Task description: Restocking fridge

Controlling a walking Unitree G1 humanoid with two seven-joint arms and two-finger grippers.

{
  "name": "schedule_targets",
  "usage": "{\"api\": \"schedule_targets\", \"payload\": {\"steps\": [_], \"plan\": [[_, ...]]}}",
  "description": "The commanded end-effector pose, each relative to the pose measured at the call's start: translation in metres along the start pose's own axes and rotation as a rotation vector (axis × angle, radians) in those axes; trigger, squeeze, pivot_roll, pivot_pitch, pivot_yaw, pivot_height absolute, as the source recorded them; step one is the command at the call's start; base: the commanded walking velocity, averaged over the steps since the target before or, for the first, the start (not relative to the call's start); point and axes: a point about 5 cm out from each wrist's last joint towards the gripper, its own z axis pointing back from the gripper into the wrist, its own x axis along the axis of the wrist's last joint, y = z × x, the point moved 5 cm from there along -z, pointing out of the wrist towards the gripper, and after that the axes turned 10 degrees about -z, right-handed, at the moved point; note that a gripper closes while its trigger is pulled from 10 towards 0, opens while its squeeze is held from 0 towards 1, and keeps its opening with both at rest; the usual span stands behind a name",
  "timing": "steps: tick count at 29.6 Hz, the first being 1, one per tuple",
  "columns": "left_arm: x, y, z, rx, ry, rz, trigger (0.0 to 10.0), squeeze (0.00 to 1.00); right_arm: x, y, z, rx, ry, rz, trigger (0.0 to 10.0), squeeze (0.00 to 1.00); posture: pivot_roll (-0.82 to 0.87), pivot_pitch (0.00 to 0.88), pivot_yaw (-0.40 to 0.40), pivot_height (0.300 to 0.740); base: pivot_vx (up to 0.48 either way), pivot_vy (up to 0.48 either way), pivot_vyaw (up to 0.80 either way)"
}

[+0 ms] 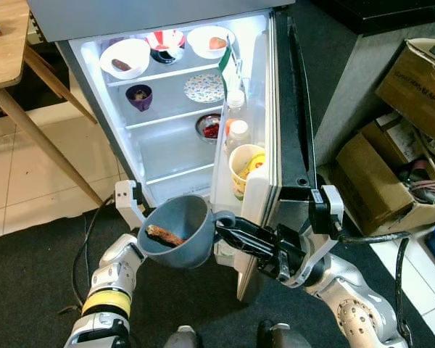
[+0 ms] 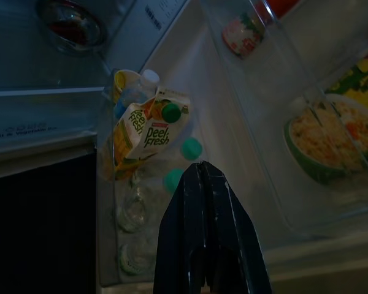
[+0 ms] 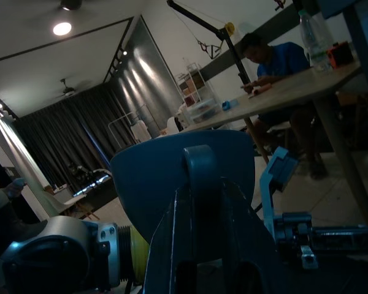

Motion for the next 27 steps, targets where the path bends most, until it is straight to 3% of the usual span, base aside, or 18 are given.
{"api": "schedule_targets", "payload": {"steps": [1,17,27], "plan": [[-0.005,-0.003,0.001,-0.004,0.015,-0.011,10.0,0.00,-0.006,-0.001,0.003,-0.014,0.016,-0.006,10.0,0.00,-0.09,0.170,0.019,0.740,-0.345,0.000,0.00],[-0.011,-0.014,-0.003,-0.026,0.015,-0.007,10.0,0.00,-0.009,-0.008,0.005,-0.046,0.042,0.008,10.0,0.00,-0.09,0.169,0.009,0.740,-0.365,0.000,0.00],[-0.011,-0.017,-0.004,-0.022,-0.004,-0.001,10.0,0.00,-0.012,-0.015,0.004,-0.089,0.054,0.032,10.0,0.00,-0.09,0.170,0.007,0.740,0.000,0.000,0.00]]}}
